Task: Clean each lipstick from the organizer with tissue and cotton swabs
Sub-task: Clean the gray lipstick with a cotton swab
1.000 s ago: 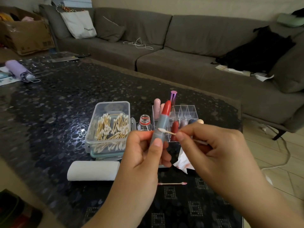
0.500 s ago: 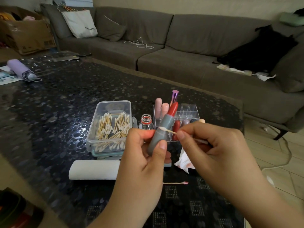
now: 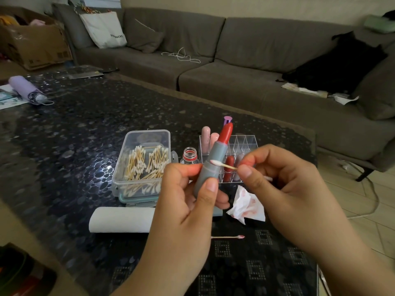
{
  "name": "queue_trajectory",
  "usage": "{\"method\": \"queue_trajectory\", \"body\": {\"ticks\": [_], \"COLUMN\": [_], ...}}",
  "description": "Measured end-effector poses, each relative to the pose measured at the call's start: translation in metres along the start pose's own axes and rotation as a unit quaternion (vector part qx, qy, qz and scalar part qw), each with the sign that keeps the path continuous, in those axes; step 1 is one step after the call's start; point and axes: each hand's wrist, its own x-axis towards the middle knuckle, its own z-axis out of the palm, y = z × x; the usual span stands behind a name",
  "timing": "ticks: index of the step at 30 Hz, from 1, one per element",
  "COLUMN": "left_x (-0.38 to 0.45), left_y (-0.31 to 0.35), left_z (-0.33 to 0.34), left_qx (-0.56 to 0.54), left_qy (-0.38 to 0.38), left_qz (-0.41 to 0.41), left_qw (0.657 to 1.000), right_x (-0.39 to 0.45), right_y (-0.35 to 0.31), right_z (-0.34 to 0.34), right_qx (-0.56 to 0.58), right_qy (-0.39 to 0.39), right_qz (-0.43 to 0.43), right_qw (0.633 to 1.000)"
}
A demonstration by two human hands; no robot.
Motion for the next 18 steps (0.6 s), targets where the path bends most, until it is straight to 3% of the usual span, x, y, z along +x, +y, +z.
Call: {"method": "queue_trajectory", "body": {"ticks": [18], "left_x": [0.0005], "left_y": [0.0006], "left_z": [0.0003], "left_qx": [-0.066], "left_qy": [-0.029], "left_qz": [-0.017], "left_qw": [0.997], "right_x": [0.0037], "right_y": [-0.0014], "right_z": [-0.0061], "right_qx": [0.029], "right_qy": [-0.005], "right_qz": [0.014], "right_qw": [0.999]}}
